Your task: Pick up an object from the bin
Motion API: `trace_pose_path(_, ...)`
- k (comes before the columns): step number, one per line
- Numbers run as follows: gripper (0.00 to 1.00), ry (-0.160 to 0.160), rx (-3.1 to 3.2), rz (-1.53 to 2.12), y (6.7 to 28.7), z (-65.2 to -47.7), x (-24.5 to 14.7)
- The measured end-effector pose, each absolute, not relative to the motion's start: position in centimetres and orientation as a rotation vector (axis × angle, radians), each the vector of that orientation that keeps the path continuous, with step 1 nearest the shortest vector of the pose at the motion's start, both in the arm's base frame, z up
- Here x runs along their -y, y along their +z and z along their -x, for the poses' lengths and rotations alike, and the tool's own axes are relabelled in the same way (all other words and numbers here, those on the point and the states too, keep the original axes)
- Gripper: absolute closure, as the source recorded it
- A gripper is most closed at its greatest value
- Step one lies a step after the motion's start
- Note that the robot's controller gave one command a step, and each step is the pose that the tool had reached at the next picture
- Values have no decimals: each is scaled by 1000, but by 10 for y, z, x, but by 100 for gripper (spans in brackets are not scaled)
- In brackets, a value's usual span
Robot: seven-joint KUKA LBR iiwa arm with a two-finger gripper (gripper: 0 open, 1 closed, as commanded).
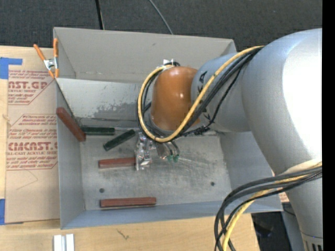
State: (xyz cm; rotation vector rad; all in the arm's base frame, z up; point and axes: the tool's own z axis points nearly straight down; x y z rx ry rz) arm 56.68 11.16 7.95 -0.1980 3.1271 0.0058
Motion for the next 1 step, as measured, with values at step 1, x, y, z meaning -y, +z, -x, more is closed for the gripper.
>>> trace_pose_path(1,100,3,-3133,146,231,-571,-119)
